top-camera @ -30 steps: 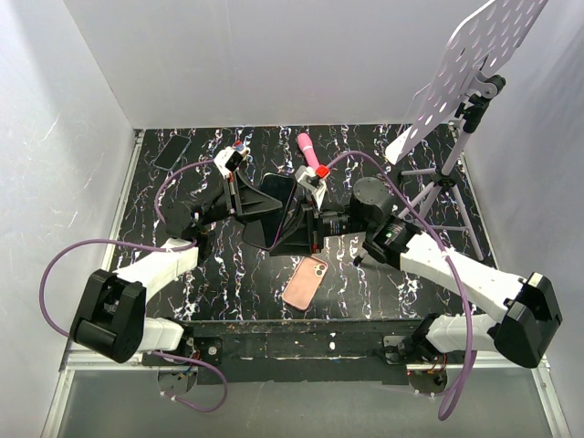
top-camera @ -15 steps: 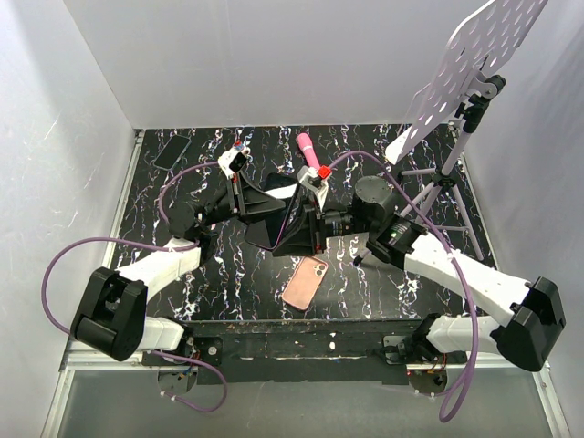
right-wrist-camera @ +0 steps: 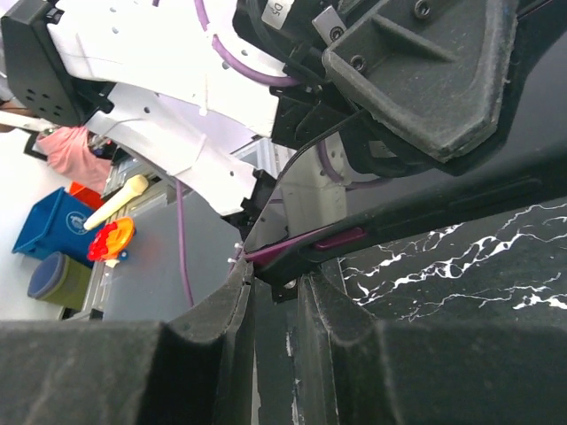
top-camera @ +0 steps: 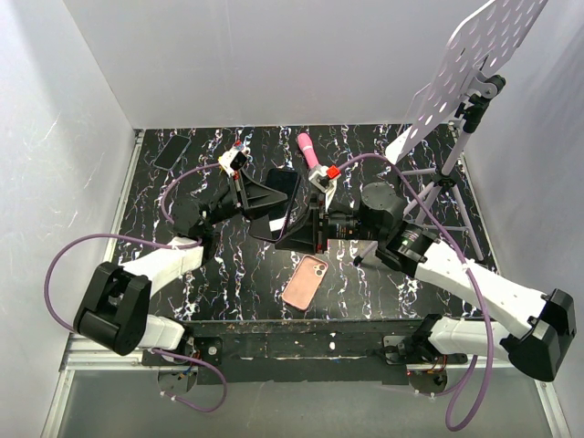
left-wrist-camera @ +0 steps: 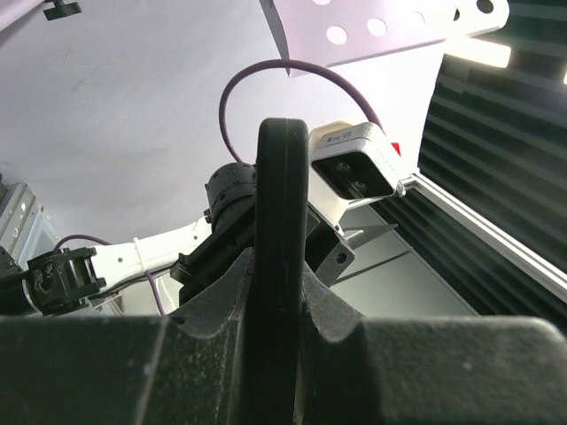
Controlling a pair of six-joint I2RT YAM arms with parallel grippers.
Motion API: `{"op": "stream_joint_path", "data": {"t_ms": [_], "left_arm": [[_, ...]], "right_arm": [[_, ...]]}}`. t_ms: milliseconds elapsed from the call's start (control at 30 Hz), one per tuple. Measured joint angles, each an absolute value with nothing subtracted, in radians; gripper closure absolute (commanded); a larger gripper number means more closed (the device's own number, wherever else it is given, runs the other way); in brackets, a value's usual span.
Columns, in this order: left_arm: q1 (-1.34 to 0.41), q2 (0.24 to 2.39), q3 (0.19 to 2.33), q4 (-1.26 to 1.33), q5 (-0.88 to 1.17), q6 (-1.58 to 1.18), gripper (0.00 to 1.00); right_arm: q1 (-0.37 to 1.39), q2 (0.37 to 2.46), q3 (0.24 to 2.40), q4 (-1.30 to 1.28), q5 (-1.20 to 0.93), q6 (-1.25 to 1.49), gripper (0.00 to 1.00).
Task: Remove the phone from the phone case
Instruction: Remove the phone case from the phone.
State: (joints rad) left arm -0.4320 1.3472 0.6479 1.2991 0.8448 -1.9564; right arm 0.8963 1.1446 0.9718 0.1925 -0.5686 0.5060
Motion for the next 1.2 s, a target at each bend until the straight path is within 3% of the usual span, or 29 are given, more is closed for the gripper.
{"op": "stream_joint_path", "data": {"t_ms": [633, 967, 1200], "left_arm": [[-0.432, 1.369, 0.686, 1.250, 0.800, -1.955, 1.00], [-0.432, 1.369, 0.702, 1.218, 0.795, -1.934, 1.00], [-0.432, 1.369, 0.694, 1.220, 0.755, -1.933, 1.00]], "right_arm": [[0.861, 1.145, 0.966, 0.189, -0.523, 0.477, 0.99], [0.811, 1.193, 0.934, 0.289, -0.600, 0.560, 0.99], [0.799, 1.211, 0.915, 0.383, -0.608, 0.782, 0.97]]}}
